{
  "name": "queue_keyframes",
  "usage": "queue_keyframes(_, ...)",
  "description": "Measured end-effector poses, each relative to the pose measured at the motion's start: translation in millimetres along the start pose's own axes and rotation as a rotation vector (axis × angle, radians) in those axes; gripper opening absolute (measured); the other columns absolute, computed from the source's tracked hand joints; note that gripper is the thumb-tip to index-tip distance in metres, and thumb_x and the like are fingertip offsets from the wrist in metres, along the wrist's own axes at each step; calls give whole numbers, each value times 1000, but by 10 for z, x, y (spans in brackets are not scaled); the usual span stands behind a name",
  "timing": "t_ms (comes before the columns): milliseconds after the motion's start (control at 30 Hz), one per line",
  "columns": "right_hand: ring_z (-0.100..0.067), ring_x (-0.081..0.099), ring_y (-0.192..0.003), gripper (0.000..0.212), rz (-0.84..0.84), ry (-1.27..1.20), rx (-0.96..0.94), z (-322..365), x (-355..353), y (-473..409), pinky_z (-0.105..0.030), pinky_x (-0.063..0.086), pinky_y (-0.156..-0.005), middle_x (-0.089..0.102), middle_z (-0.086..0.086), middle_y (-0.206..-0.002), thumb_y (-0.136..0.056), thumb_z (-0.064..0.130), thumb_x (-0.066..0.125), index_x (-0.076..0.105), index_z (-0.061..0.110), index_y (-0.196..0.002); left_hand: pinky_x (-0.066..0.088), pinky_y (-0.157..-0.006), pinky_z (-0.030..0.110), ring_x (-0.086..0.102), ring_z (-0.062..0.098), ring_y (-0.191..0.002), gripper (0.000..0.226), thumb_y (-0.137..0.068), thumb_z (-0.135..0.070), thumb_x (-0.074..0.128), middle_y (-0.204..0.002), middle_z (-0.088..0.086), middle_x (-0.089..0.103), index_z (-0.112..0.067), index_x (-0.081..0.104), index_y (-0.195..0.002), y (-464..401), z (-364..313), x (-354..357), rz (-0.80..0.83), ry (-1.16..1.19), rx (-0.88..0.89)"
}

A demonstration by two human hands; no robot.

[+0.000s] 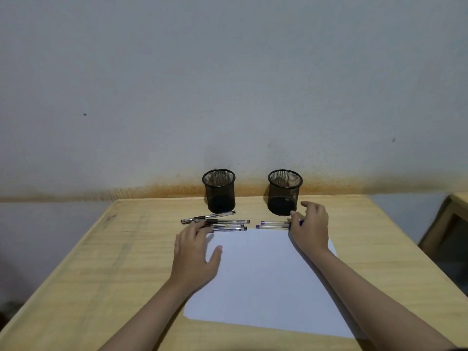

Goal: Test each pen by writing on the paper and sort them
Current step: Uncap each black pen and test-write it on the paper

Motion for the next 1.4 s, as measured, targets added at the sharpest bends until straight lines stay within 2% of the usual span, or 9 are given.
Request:
queue_keyframes(167,-37,59,-83,24,8,91,-235,257,-5,116,-45,48,-74,62,-18,-91,-76,14,66,65,1,-96,5,-116,46,22,12,-139,68,-78,-63,26,-148,-9,33,-28,43,-134,356,-98,131,288,-89,91)
queue_keyframes(300,-28,58,-76,22,39,140,-464,584,50,274,-33,42,-67,65,-6,-83,-78,21,56,68,8,-91,17,-116,44,24,9,-138,69,-78,-65,27,-149,-10,32,-28,43,-134,494,-98,80,310,-59,84)
queue_keyframes(467,-17,55,-86,23,390,-55,-562,1171,430,593,-26,40,-69,70,-2,-90,-85,27,62,72,11,-98,21,-115,40,25,9,-136,69,-78,-64,30,-148,-10,33,-26,44,-134,554,-115,34,293,-33,69)
queue_keyframes(600,-13,48,-92,30,517,46,-607,1340,733,717,-26,32,-73,66,2,-95,-86,40,60,73,19,-102,19,-115,33,25,7,-136,69,-78,-64,31,-148,-10,33,-23,44,-133,549,-120,19,293,-10,57)
queue_keyframes(867,-14,49,-92,17,548,70,-570,1286,774,709,-27,36,-75,67,2,-96,-88,28,58,71,18,-94,21,-115,32,26,6,-135,60,-82,-57,45,-146,-13,34,-23,45,-132,550,-108,-2,270,45,52)
queue_keyframes(1033,-13,56,-80,7,632,-231,-370,1255,544,684,-21,47,-69,61,5,-82,-86,12,61,68,14,-85,30,-95,6,35,2,-121,45,-83,-35,62,-132,-12,45,-19,54,-124,473,-76,-303,-5,217,-24)
queue_keyframes(1133,-17,64,-76,8,646,-421,-248,1203,346,665,-30,54,-73,66,1,-79,-84,5,66,69,11,-81,35,-100,27,40,11,-121,42,-84,-25,63,-132,-8,49,-19,56,-125,398,10,-431,-101,165,-44)
queue_keyframes(1233,-15,67,-73,16,658,-564,-148,1142,162,696,-33,55,-75,70,-4,-76,-84,2,67,69,16,-77,46,-92,32,53,12,-107,32,-84,-9,63,-115,-5,61,-17,64,-114,329,-8,-534,-132,194,-40)
queue_keyframes(1400,-16,67,-72,13,534,-803,14,1106,-126,719,-26,56,-73,69,-7,-75,-84,4,67,70,16,-80,43,-77,8,60,0,-86,23,-78,2,67,-86,-8,66,-12,73,-94,247,-114,-698,-200,392,-78)
Point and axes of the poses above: each hand's wrist, its own y-axis away from the middle knuckle, its own x-axis out of the palm, z = x × y, the point moved 9 cm from there along -y, towards the middle knuckle
